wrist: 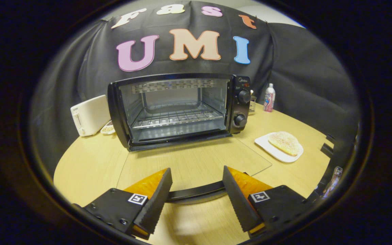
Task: Open the toaster oven, put the food inside, and close the toaster oven door.
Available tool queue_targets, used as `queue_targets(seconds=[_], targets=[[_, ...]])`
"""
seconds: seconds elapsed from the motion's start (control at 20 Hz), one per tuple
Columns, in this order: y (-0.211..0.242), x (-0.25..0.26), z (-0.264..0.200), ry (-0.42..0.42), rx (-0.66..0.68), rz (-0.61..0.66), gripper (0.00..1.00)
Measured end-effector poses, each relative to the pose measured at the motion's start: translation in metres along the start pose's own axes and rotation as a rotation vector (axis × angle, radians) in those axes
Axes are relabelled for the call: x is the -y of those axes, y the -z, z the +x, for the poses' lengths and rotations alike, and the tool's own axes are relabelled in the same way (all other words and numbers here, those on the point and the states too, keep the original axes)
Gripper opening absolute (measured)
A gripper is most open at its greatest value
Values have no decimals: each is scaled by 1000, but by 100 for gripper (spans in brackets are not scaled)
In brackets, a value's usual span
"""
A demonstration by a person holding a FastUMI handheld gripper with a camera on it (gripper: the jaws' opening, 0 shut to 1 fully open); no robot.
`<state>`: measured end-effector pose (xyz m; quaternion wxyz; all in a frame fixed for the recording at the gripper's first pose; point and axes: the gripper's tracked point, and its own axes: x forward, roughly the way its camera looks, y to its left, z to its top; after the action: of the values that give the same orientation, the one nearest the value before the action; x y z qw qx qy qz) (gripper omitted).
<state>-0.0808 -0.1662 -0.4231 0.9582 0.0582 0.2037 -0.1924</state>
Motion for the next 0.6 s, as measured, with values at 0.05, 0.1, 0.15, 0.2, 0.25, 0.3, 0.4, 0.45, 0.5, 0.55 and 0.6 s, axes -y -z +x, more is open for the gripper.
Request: queue_targets(seconds=[0.05, 0.1, 0.15, 0.2, 0.25, 0.3, 0.4, 0.45, 0.5, 0.55, 0.6], targets=[[2, 0, 2, -2, -3, -2, 94], [1, 1, 4, -2, -3, -3, 94], [1, 2, 4, -2, -4, 1, 94], [1, 1, 4, -2, -7, 4, 94], [1, 2, 5, -3, -11, 4, 94], [0, 1, 5, -4, -19, -2, 94], [-4, 3, 4, -1, -41, -10, 94], [-8, 8, 3, 11, -43, -17, 93], [-16, 15, 2, 28, -32, -30, 94], [-26, 26, 0, 52, -11, -45, 94], [-37, 39, -1, 79, 15, -57, 94]])
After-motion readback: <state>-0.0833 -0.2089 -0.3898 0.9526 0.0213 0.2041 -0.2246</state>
